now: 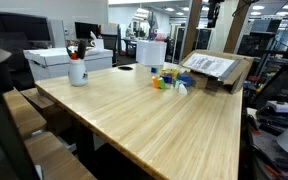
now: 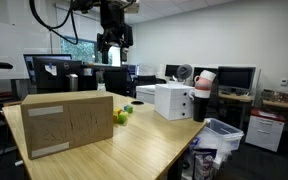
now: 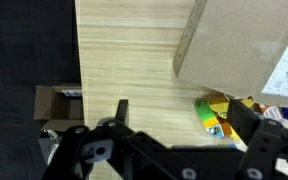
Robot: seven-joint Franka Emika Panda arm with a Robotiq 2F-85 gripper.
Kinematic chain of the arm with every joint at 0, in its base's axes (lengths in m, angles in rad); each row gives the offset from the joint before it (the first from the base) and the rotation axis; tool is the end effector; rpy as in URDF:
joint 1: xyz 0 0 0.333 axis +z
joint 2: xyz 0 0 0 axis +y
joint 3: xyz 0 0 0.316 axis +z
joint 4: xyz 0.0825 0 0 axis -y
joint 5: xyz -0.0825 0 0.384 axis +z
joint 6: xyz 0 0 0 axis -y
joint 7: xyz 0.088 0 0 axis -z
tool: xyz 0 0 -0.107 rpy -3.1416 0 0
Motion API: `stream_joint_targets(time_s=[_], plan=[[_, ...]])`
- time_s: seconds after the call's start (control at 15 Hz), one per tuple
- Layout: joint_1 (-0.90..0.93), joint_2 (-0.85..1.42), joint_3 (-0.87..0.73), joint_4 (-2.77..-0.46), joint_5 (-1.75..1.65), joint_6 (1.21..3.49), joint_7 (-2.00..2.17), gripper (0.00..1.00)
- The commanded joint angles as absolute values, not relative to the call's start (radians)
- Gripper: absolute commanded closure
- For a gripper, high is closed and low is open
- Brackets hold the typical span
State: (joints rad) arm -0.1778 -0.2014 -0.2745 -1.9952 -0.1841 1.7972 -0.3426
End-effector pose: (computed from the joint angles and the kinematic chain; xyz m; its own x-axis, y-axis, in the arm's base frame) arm 0.4398 -0.2407 0.5445 0.9968 -0.0652 -0.0470 -0.0594 -0.9915 0.1156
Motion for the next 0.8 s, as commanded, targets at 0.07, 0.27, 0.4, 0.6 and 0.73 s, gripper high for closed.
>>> stream_joint_targets(time_s=[0.07,0.27,0.4,0.6,0.73], plan=[[-0.195,-0.201,-0.263,-2.041,-0.22,1.785,-0.32,0.0],[-0.206,-0.201,-0.271,-2.062,-0.237,1.769,-0.311,0.0],[-0.215,-0.211,-0.279,-2.092,-0.222,1.769,-0.306,0.0],[-0.222,-0.232,-0.287,-2.141,-0.194,1.825,-0.285,0.0],[-0.226,-0.239,-0.289,-2.166,-0.201,1.855,-0.265,0.0]])
